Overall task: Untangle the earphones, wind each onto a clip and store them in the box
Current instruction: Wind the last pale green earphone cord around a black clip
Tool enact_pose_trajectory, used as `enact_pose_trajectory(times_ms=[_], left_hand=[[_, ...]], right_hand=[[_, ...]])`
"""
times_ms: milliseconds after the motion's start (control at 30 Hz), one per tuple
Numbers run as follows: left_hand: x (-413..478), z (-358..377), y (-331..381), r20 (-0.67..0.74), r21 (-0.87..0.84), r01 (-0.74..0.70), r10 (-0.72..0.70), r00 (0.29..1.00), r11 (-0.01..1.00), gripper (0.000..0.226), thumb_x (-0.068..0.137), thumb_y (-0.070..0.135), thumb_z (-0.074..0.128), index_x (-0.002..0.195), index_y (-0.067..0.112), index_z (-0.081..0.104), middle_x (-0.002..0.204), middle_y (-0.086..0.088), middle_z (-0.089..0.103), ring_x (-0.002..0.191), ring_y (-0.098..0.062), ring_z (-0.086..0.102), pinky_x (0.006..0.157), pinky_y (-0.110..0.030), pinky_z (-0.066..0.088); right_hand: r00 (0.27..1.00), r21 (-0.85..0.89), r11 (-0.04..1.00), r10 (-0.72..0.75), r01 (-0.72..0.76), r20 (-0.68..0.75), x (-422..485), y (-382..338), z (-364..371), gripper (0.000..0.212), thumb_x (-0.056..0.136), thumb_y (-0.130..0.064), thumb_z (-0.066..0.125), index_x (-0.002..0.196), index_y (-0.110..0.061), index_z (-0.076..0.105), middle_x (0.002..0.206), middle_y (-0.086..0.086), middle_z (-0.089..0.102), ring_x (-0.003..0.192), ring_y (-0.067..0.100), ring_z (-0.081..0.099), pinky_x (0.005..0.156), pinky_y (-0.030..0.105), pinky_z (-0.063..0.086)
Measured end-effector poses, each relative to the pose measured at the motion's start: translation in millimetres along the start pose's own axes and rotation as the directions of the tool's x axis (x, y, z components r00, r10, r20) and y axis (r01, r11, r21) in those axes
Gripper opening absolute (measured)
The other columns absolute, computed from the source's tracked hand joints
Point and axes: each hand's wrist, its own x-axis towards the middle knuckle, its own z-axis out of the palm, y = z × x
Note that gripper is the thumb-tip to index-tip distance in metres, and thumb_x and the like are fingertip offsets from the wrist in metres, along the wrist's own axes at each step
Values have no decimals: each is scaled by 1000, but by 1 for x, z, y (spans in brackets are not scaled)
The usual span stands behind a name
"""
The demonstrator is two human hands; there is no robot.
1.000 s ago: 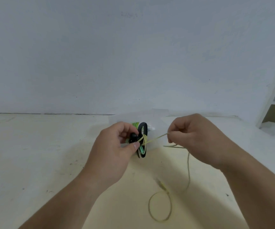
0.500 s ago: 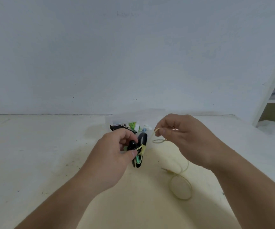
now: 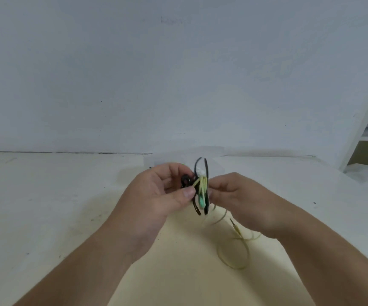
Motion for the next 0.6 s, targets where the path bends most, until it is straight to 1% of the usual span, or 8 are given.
enact_pose_trajectory(times_ms=[33, 167, 233, 300, 400, 467, 533, 600], left_hand=[[1, 0, 1, -24, -69, 6, -8, 1000, 998, 22, 71, 4, 66, 91, 10, 70, 92, -14, 71, 87, -22, 67, 79, -27, 56], [3, 2, 5, -98, -342, 34, -72, 993, 939, 30, 74, -5, 68, 104, -2, 60, 98, -22, 70, 99, -29, 72, 81, -36, 60], [6, -1, 8, -203, -392, 4, -91, 975, 920, 26, 76, 0, 63, 102, -1, 60, 100, -22, 67, 96, -28, 72, 77, -34, 61], [10, -6, 11, -321, -401, -41, -98, 942, 915, 16, 82, 0, 57, 98, 1, 61, 99, -20, 66, 93, -27, 71, 76, -34, 62], [14, -15, 13, -477, -355, -81, -106, 872, 931, 13, 93, -5, 52, 93, 5, 61, 101, -17, 65, 92, -25, 69, 82, -35, 61], [16, -22, 15, -561, -336, -100, -113, 820, 936, 13, 95, -4, 54, 91, 6, 62, 99, -13, 67, 86, -20, 71, 84, -34, 60], [18, -26, 16, -615, -300, -112, -103, 782, 947, 12, 95, -3, 56, 91, 7, 62, 99, -12, 68, 83, -18, 72, 84, -33, 61], [19, -29, 15, -656, -247, -106, -85, 750, 963, 12, 94, -3, 58, 91, 7, 63, 100, -12, 68, 86, -19, 71, 87, -34, 60]], right_hand=[[1000, 43, 999, -5, 4, 29, -1, -1, 4, 30, 103, -29, 51, 91, -15, 75, 85, -12, 74, 83, 0, 64, 83, 21, 47], [995, 251, 968, -49, 25, 90, -2, 0, 13, 36, 103, -31, 48, 86, -11, 73, 91, 5, 73, 89, 23, 63, 90, 42, 49], [992, 382, 924, -13, -35, 122, 0, -2, 12, 47, 102, -43, 45, 85, -9, 72, 82, 9, 67, 76, 23, 57, 73, 38, 46], [986, 474, 866, 114, -158, 122, 3, -3, 4, 64, 98, -58, 36, 83, -6, 71, 67, 7, 55, 61, 19, 41, 58, 29, 33], [969, 530, 812, 224, -244, 103, 5, -2, -12, 66, 90, -64, 42, 89, -5, 73, 60, 2, 43, 52, 15, 27, 50, 27, 18], [974, 467, 858, 221, -214, 40, 2, 2, -20, 41, 87, -47, 61, 92, -7, 68, 58, 1, 43, 49, 13, 26, 47, 25, 18], [973, 366, 916, 213, -167, -89, -2, 4, -24, 14, 91, -20, 66, 84, -10, 61, 55, 2, 47, 46, 13, 30, 44, 22, 24], [957, 299, 946, 193, -123, -215, -2, 9, -29, 17, 94, -11, 63, 77, -10, 63, 56, 3, 54, 48, 16, 41, 48, 23, 33]])
